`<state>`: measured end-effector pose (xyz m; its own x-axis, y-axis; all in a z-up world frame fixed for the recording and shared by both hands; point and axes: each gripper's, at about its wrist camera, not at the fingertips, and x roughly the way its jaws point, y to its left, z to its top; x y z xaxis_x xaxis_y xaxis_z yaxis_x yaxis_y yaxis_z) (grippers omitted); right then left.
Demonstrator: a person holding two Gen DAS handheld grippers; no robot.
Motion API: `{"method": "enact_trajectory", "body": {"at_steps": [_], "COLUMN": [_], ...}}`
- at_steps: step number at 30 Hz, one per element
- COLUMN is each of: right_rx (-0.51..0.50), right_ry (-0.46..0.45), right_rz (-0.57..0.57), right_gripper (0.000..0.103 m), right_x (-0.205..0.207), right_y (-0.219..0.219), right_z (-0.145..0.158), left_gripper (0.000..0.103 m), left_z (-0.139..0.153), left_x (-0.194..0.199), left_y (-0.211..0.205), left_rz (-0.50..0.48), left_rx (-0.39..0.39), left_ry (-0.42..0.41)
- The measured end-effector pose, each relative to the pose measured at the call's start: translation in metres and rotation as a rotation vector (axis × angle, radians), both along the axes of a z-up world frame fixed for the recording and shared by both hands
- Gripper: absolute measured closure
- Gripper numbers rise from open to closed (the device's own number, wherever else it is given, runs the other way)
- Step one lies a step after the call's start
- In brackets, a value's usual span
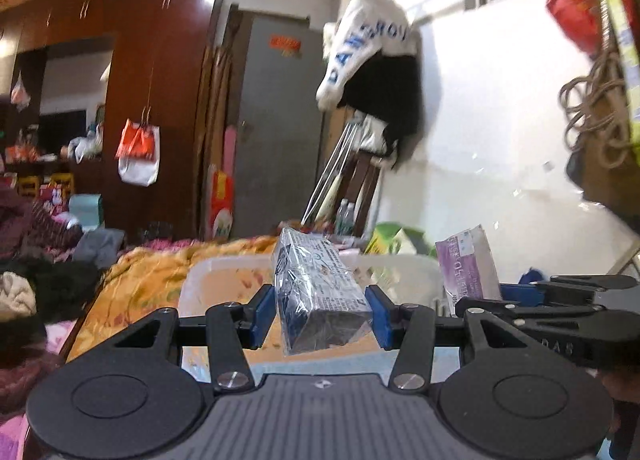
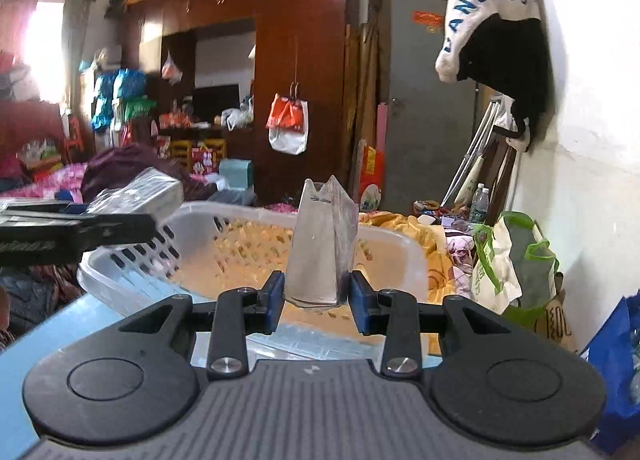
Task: Organize objects
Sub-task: 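Carry both items over the white basket and open both tools to drop them, then grasp the white KENT box with the left tool while the right tool grasps a printed clear bag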
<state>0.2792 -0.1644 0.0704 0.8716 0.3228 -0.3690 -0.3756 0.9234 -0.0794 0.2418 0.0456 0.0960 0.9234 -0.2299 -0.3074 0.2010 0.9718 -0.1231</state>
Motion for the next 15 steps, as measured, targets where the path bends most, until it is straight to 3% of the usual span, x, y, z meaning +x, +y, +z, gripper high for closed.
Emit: {"method": "enact_trajectory", "body": {"at_steps": [2, 3, 5, 8, 11, 15], "right_rx": [0.022, 0.034, 0.033, 0.029, 0.097, 0.179], "right_ry": [-0.017, -0.013, -0.049, -0.134, -0.113, -0.075], "right_rz": [0.010, 0.019, 0.032, 0.012, 0.054, 0.037], "right_gripper": [0.060, 0.037, 0.005, 0.001, 0.000, 0.000], "right_x": [-0.003, -0.007, -0.021, -0.057, -0.102, -0.158], "right_y": [0.001, 0.000, -0.003, -0.018, -0.045, -0.076], "right_z": [-0.002, -0.001, 0.002, 0.002, -0.019, -0.065], "left_gripper": [0.045, 0.026, 0.014, 0.015, 0.012, 0.010], "left_z": [-0.006, -0.007, -0.011, -0.009, -0.017, -0.059], "left_x": [0.004, 0.004, -0.002, -0.033, -0.089, -0.156], "left_y": [-0.004, -0.008, -0.012, -0.008, 0.000, 0.002], "left_rz": [0.004, 0.024, 0.056, 0.042, 0.020, -0.037], "left_rx": [0.044, 0.087, 0.135, 0.101, 0.064, 0.035], "left_ry": [-0.016, -0.032, -0.049, -0.092, -0.143, -0.162]}}
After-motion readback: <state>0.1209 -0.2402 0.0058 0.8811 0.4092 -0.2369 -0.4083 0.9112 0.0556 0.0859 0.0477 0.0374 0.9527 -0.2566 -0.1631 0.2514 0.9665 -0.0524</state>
